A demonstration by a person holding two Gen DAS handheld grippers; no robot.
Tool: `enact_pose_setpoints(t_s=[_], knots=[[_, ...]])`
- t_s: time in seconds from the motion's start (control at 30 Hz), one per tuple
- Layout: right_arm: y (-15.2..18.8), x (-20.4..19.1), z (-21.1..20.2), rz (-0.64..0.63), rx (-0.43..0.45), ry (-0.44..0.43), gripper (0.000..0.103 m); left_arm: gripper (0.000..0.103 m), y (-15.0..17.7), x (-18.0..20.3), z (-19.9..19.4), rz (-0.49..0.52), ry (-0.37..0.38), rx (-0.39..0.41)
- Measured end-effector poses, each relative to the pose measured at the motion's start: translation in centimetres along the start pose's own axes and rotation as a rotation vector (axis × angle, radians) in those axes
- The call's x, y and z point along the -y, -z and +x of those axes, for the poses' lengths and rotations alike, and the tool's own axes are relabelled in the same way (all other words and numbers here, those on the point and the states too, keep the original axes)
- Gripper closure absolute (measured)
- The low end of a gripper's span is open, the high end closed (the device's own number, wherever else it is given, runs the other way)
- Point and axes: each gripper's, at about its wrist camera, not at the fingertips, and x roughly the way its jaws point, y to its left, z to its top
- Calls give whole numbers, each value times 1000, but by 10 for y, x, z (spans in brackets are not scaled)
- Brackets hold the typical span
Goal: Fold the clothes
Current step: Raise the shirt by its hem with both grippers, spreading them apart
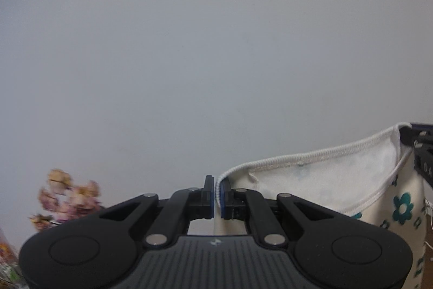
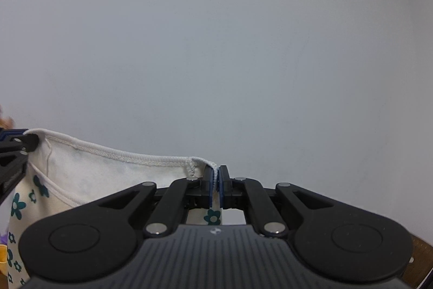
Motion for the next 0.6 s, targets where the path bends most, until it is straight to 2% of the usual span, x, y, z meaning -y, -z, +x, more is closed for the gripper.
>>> enact_pose_setpoints(t_s=[0.07,0.2,0.3,0.43,0.53,0.6], knots=[[3,-4,31,7,-6,6,100,101,4,4,6,-24,11,52],[-7,-4,75,10,28,21,100,101,-21,1,9,-54,11,194],[-29,-1,81,15,114,37,101,101,-40,4,4,-56,8,288],[-36,-4,80,-10,206,57,101,101,-37,11,-6,-5,8,343],[-12,-11,86,-62,228,75,101,101,-8,14,-17,30,45,351],[19,-3,77,-105,228,73,101,101,25,17,-28,59,80,331]])
